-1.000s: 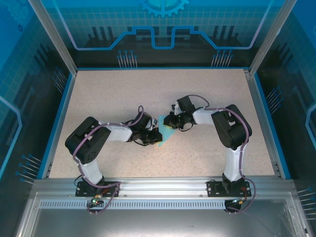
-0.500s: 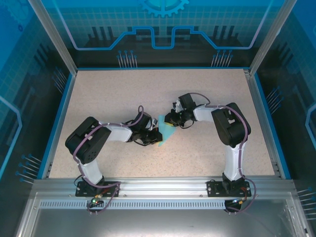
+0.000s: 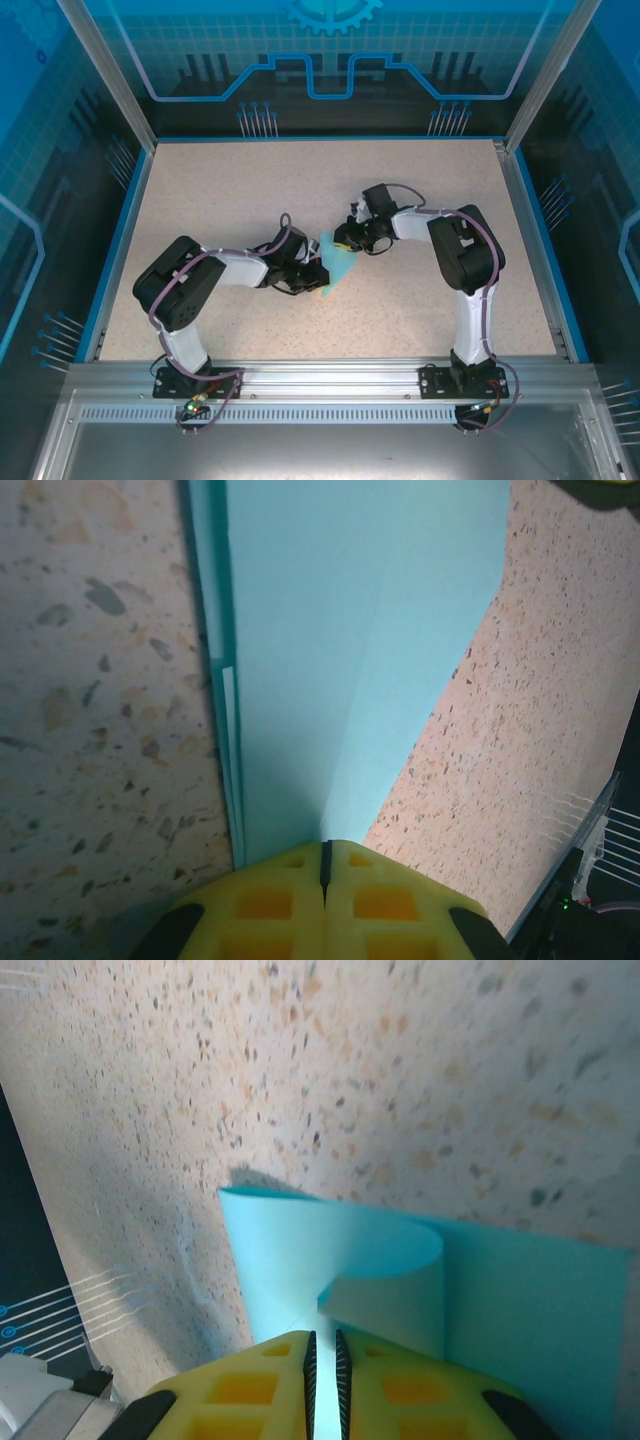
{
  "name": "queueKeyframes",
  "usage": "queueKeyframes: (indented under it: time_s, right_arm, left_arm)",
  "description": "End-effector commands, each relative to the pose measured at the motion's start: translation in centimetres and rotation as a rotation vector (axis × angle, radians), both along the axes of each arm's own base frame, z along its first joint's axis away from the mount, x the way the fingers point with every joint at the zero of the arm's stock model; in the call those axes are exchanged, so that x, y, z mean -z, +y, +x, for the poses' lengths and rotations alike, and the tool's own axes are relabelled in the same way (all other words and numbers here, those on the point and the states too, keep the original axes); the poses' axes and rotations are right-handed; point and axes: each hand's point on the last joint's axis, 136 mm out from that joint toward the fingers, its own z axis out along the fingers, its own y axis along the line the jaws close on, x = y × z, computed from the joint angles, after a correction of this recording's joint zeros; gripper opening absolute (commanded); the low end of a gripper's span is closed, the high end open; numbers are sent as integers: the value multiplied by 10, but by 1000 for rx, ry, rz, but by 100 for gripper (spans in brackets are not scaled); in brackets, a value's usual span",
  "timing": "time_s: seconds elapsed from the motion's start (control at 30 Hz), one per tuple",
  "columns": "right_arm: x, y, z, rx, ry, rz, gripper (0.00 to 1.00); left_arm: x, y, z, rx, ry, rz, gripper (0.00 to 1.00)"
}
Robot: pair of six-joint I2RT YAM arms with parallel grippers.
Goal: Fold a paper plane with a square sheet of paper (pick it up from the middle)
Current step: Fourth fold the wing at the center of the table.
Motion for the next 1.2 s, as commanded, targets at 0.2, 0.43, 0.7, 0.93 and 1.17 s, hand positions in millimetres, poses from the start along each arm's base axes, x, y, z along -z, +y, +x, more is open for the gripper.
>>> queueKeyframes:
  time_s: [0.2, 0.43, 0.7, 0.93, 1.17]
  right_arm:
    - [12, -29, 33, 69, -52, -79, 17]
    - [15, -32, 37, 80, -52, -85, 17]
    - [12, -39, 50, 105, -74, -95, 17]
    - [11, -42, 54, 111, -78, -109, 17]
    - [-2, -44, 62, 109, -106, -116, 17]
  left_arm:
    - [62, 44, -42, -15, 182, 234, 2]
    - [62, 44, -43, -12, 184, 235, 1]
    - [63, 45, -44, -11, 186, 239, 1]
    - [63, 45, -44, -8, 184, 240, 1]
    - [63, 47, -47, -1, 184, 245, 1]
